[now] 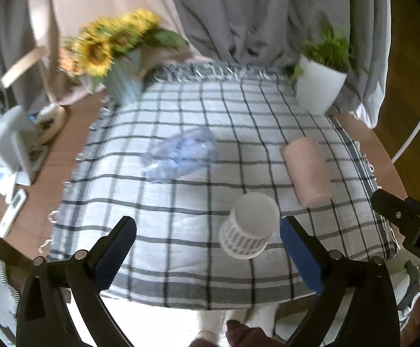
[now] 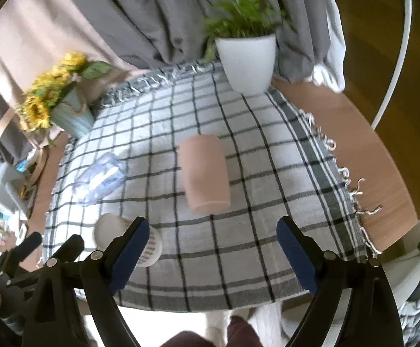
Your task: Flip cup upside down
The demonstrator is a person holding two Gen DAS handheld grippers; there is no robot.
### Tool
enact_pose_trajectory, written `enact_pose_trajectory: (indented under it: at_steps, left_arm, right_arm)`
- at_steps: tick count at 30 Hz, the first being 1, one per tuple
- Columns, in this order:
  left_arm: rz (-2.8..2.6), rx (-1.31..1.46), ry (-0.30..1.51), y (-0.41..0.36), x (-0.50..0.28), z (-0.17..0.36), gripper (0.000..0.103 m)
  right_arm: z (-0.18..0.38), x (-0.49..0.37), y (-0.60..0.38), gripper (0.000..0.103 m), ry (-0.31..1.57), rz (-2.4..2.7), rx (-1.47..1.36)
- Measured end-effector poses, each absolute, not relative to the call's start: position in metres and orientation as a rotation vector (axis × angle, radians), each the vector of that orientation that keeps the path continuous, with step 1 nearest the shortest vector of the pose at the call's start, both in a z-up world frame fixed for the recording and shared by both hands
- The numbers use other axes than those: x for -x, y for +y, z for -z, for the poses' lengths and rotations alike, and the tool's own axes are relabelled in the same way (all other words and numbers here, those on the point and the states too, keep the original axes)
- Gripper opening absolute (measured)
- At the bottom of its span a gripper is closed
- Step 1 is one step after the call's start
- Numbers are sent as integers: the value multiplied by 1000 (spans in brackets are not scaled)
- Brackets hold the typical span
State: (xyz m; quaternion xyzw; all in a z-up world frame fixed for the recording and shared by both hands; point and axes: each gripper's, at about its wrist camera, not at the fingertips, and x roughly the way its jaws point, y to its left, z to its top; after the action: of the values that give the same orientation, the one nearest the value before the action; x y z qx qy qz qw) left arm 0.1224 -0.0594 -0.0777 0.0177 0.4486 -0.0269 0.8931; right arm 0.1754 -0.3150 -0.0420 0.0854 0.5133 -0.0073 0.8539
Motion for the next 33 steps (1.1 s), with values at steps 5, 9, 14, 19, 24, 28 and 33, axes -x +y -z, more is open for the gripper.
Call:
enact_pose_trajectory:
  at_steps: [5,9,14,19,24,28,33]
  left_arm:
    - [53,-32,863,-37,-87,56,103]
    - [55,-33,818,-22,-60,43,103]
    - [85,-43,797,-12,-26,33,103]
    - [86,-45,777,-5,2,26,103]
    - [78,-55,748,-6,23,17,103]
    - [60,-53,733,-8,34,13,103]
    - [47,-45,721,-12,44,7,103]
  right_arm:
    - [12,-141,-292,90,995,-2,-145]
    - [-7,-107,-275,90,925,6,-132]
    - [-21,-66,-260,90,879,20,-119]
    - [-31,-33,-253,90,851,29,-123]
    - [-40,-11,-250,90,827,28,-114]
    - [-46,3,-251,90,813,-7,-111]
    - [-52,8,-252,90,797,-32,-88]
